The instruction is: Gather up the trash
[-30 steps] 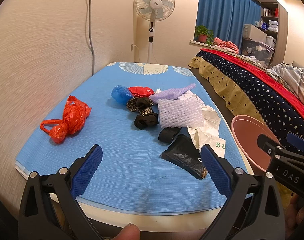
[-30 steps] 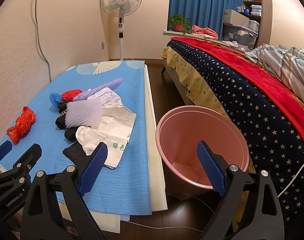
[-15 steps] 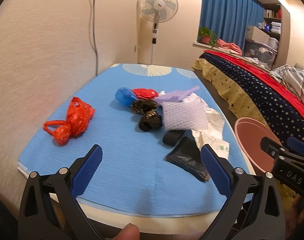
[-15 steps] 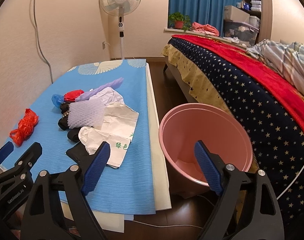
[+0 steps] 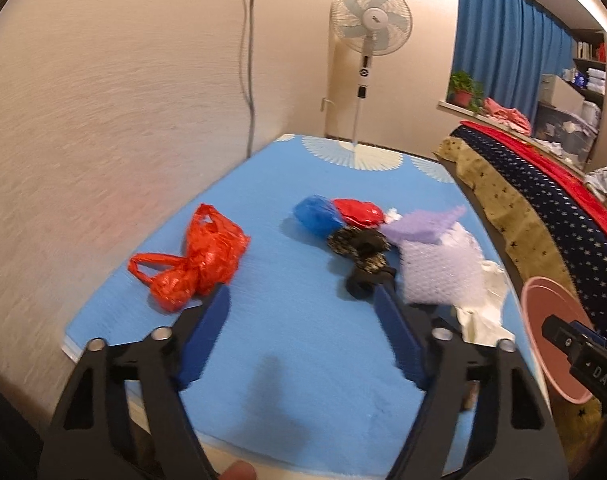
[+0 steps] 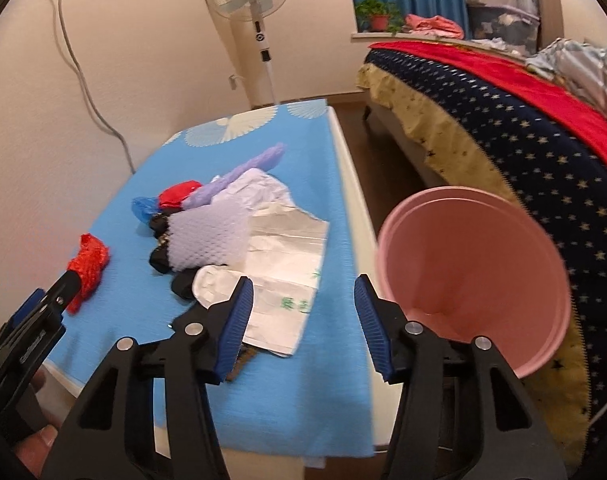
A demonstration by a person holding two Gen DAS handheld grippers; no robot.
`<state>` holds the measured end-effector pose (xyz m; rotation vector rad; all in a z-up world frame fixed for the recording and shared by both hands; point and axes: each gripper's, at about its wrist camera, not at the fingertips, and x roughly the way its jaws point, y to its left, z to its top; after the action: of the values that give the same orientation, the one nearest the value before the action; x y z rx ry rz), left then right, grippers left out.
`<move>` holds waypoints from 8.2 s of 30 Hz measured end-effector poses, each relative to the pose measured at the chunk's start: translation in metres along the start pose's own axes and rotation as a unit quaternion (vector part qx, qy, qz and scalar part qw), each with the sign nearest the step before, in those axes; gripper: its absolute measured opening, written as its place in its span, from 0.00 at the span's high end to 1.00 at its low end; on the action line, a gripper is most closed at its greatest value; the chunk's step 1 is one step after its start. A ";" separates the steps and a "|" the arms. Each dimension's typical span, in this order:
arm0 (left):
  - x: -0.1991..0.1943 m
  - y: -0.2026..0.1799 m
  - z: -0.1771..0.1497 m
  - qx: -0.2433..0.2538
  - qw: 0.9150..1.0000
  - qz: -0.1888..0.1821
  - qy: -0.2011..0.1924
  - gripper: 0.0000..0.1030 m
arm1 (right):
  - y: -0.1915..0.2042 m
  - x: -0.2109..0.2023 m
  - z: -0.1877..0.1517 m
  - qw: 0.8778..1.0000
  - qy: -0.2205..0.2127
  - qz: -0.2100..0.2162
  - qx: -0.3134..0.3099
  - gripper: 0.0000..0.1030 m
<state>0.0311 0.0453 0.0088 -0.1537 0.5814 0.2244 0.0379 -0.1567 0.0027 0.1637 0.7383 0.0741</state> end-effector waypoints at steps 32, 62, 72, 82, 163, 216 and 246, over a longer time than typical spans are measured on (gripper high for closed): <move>0.093 0.070 0.015 -0.110 0.988 0.088 0.067 0.53 | 0.036 0.089 0.027 0.993 0.072 0.095 0.012 0.74; 0.012 0.038 0.019 -0.056 0.998 -0.027 0.021 0.72 | 0.018 -0.038 0.041 0.995 -0.083 0.044 -0.046 0.91; -0.019 0.004 0.011 -0.012 0.997 -0.076 0.008 0.72 | -0.023 -0.074 0.035 0.993 -0.111 -0.020 -0.025 0.91; -0.029 -0.034 0.012 0.021 0.993 -0.119 0.003 0.72 | -0.059 -0.095 0.037 0.990 -0.124 -0.068 0.002 0.91; -0.005 -0.078 -0.008 0.062 0.975 -0.211 0.019 0.69 | -0.094 -0.086 0.041 0.984 -0.120 -0.084 0.098 0.56; 0.109 -0.020 -0.003 -0.019 0.988 -0.114 0.101 0.56 | -0.018 0.041 0.000 0.995 0.027 0.090 0.046 0.97; 0.012 -0.023 0.003 0.033 0.987 -0.147 0.050 0.96 | -0.013 -0.054 0.017 0.997 -0.064 0.030 -0.021 0.99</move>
<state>0.0477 0.0259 0.0065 -0.1856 0.6571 -0.0890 0.0100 -0.1786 0.0486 0.1487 0.6035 0.1355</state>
